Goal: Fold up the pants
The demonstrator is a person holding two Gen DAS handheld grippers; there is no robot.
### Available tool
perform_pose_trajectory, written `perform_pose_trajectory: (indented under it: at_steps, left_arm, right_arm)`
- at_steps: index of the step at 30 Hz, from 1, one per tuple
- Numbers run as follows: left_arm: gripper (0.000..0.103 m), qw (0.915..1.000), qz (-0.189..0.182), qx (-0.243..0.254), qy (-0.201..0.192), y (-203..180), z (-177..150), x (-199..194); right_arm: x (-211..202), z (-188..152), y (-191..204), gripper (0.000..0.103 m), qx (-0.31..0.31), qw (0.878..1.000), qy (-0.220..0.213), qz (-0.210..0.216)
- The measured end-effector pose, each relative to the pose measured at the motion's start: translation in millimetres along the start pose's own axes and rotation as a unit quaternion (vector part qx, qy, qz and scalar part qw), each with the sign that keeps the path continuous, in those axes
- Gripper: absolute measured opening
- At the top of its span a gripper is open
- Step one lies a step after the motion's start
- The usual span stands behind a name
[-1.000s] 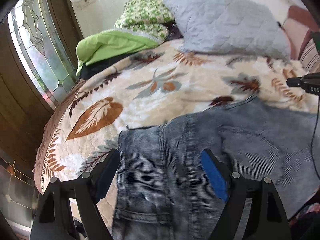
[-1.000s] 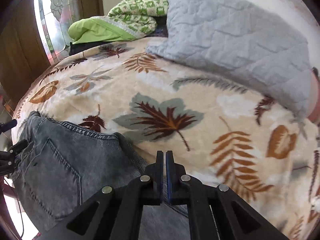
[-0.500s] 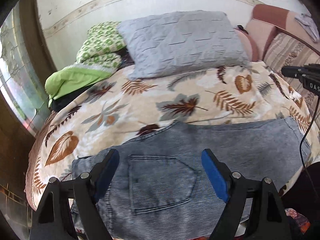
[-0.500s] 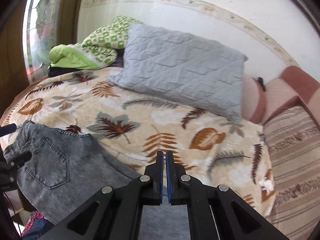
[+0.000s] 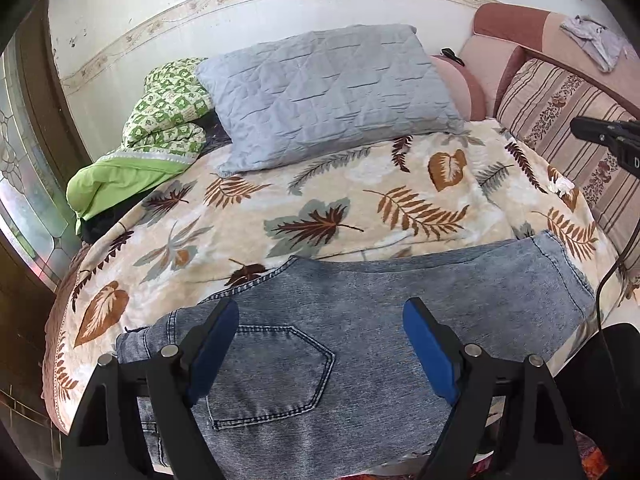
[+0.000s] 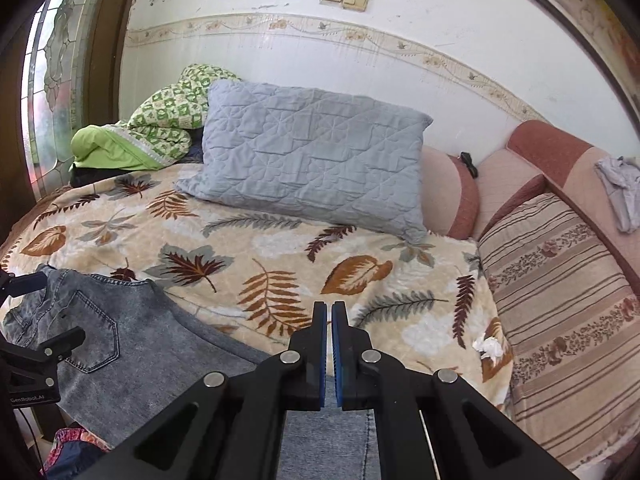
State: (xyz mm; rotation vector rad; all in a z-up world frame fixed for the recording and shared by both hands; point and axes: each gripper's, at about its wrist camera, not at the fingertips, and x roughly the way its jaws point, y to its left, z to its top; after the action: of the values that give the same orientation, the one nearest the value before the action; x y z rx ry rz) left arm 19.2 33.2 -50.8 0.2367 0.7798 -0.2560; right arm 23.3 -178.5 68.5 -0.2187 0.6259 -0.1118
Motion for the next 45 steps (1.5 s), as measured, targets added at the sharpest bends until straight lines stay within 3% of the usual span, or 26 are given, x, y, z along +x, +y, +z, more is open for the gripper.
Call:
perform_pose_trajectory:
  at_steps: [16, 27, 30, 32, 35, 37, 40, 42, 45]
  left_arm:
    - [0.085, 0.9997, 0.009, 0.013, -0.016, -11.3, 4.1, -14.0]
    - [0.085, 0.9997, 0.010, 0.004, -0.020, -5.7, 1.6, -14.2]
    - [0.085, 0.9999, 0.011, -0.003, -0.006, -0.3, -3.9, -6.7]
    - [0.085, 0.9997, 0.011, -0.011, 0.017, 5.5, -13.2, 3.1]
    - [0.085, 0.9967, 0.000, -0.028, 0.076, 14.2, -38.3, 26.2]
    - [0.085, 0.9921, 0.001, -0.039, 0.120, 17.2, -57.0, 44.2]
    - [0.085, 0.9873, 0.011, -0.051, 0.150, 20.7, -78.0, 64.8]
    - [0.085, 0.9854, 0.023, -0.055, 0.159, 22.9, -85.9, 76.1]
    - [0.085, 0.9854, 0.047, -0.045, 0.157, 23.0, -89.9, 86.9]
  right_arm:
    - [-43.3, 10.1, -3.1, 0.004, -0.016, 0.997, -0.059, -0.037]
    - [-45.8, 10.6, 0.2, 0.004, -0.023, 0.997, -0.060, -0.041]
    - [-41.1, 7.8, 2.5, 0.004, -0.024, 0.998, -0.054, -0.038]
    - [-29.5, 0.9, 1.8, 0.004, -0.011, 0.999, -0.034, -0.018]
    - [9.7, -31.9, -2.1, 0.004, 0.029, 0.998, 0.042, 0.045]
    - [50.2, -71.7, -9.0, 0.004, 0.069, 0.988, 0.116, 0.079]
    - [100.7, -135.7, -23.4, 0.004, 0.125, 0.965, 0.211, 0.098]
    - [117.5, -166.4, -31.9, 0.005, 0.143, 0.954, 0.245, 0.095]
    - [121.5, -175.2, -43.5, 0.005, 0.167, 0.949, 0.242, 0.116]
